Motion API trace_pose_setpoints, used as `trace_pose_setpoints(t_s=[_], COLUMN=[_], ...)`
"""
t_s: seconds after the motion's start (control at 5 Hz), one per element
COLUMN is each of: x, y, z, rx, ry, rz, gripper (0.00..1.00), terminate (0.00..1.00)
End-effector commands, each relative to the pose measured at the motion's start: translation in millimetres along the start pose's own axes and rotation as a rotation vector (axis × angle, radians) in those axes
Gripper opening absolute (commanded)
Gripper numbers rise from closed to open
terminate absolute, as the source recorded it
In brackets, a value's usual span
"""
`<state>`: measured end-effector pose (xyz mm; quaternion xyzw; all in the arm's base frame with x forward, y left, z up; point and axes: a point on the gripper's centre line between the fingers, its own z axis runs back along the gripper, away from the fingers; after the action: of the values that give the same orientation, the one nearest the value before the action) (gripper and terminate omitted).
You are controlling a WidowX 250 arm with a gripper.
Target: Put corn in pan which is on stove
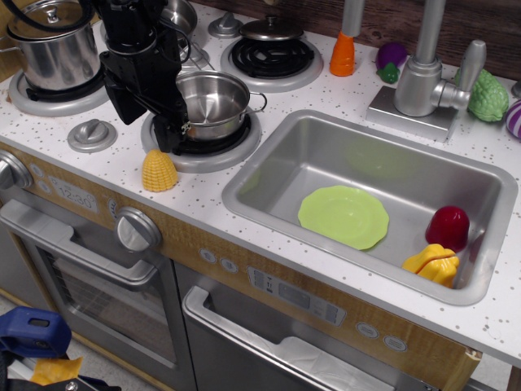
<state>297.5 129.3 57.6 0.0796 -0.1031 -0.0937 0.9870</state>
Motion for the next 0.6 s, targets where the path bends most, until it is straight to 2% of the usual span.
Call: trace_pose_setpoints(t_s=[0.0, 0.4], x=[0, 3], y=[0, -2], z=[0, -19], rx=[0.0, -0.044], ry=[0.0, -0.009], rz=[0.0, 0.001], gripper=[1.0, 1.0], terminate=[0.0, 0.0])
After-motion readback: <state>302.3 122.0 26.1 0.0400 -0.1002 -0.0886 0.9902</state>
